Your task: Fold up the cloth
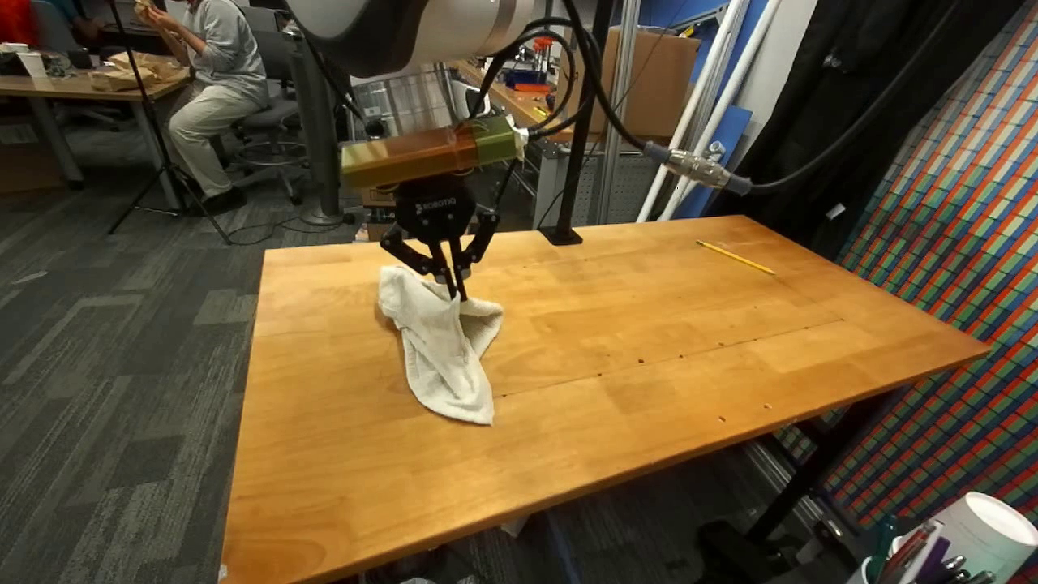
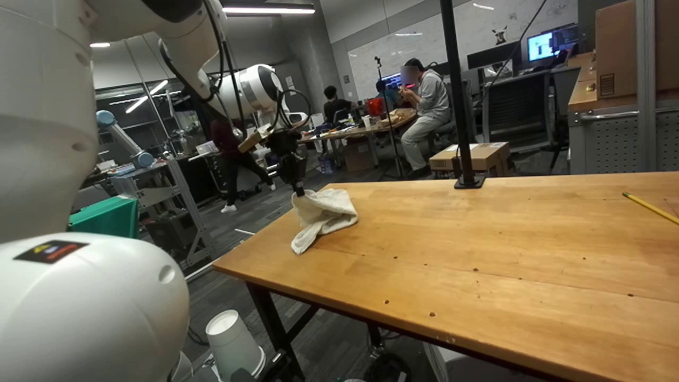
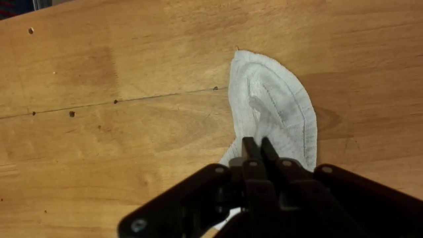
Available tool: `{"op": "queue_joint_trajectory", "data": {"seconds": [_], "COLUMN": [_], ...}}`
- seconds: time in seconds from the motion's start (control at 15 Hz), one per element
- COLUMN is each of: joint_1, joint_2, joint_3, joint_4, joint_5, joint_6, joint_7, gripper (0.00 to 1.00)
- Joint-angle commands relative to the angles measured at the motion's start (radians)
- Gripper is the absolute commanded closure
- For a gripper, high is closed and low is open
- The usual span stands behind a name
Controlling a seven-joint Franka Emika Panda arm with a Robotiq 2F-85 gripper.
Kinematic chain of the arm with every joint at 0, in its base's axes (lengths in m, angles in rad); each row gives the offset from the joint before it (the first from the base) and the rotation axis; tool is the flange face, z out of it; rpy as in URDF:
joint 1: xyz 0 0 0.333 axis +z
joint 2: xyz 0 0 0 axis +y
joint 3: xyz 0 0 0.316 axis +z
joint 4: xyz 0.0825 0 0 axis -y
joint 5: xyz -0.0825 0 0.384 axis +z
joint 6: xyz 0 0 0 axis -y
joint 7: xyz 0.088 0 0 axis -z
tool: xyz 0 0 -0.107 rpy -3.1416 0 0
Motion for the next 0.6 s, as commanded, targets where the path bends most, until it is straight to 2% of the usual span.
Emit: {"op": "queue_joint_trajectory", "data": {"seconds": [0.0, 0.53], "joint_1": [-0.013, -0.008], "joint_2": [0.012, 0.143], "joint_3": [0.004, -0.009], "joint_4": [-0.031, -0.003], "joint_5": [0.024, 0.04], "joint_6": [0.013, -0.011], "joint_7": [0.023, 0.039], "gripper": [0.98, 0.98]}}
